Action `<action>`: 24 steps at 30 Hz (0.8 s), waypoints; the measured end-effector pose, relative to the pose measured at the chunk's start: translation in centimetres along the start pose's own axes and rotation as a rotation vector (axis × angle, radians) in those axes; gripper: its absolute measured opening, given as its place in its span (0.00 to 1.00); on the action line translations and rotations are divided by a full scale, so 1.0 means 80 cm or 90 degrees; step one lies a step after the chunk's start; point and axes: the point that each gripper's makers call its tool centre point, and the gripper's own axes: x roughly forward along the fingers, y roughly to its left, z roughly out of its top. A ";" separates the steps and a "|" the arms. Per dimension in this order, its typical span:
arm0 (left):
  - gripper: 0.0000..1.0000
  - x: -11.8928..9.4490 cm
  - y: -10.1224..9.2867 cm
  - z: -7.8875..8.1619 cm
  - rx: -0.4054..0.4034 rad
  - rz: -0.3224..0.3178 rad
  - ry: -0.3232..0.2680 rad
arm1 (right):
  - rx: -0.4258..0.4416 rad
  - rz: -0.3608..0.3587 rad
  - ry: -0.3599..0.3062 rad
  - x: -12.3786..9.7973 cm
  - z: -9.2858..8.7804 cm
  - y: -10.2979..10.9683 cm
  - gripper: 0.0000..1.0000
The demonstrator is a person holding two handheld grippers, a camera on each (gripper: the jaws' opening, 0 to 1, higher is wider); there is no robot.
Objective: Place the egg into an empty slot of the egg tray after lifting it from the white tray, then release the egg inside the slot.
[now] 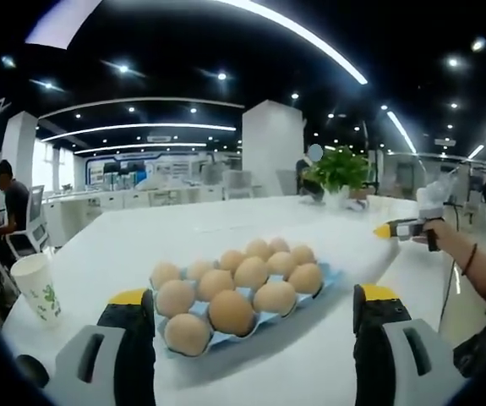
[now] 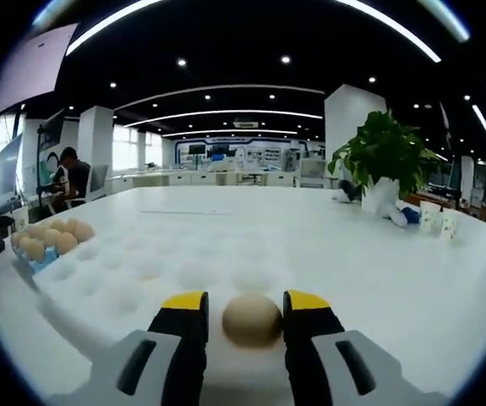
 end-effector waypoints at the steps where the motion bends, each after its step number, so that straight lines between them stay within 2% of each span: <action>1: 0.98 -0.001 0.000 0.001 0.009 0.004 -0.002 | 0.001 0.001 -0.002 0.000 0.000 -0.001 0.36; 5: 0.98 -0.002 0.000 0.003 0.016 0.008 -0.006 | 0.013 -0.012 -0.014 -0.001 0.000 -0.009 0.29; 6: 0.98 -0.002 0.000 0.003 0.014 0.007 -0.006 | 0.021 -0.021 -0.004 -0.002 -0.005 -0.014 0.29; 8: 0.98 -0.002 0.001 0.003 0.014 0.010 -0.005 | 0.013 -0.009 -0.008 0.002 -0.002 -0.012 0.29; 16: 0.97 -0.007 0.002 0.000 0.022 0.013 0.003 | 0.015 -0.019 -0.002 0.003 -0.002 -0.012 0.28; 20: 0.97 -0.010 0.004 0.000 0.024 0.017 0.004 | 0.027 -0.019 -0.022 0.001 0.003 -0.013 0.28; 24: 0.97 -0.011 0.005 -0.004 0.014 0.016 0.009 | 0.036 -0.012 -0.051 -0.006 0.019 -0.014 0.28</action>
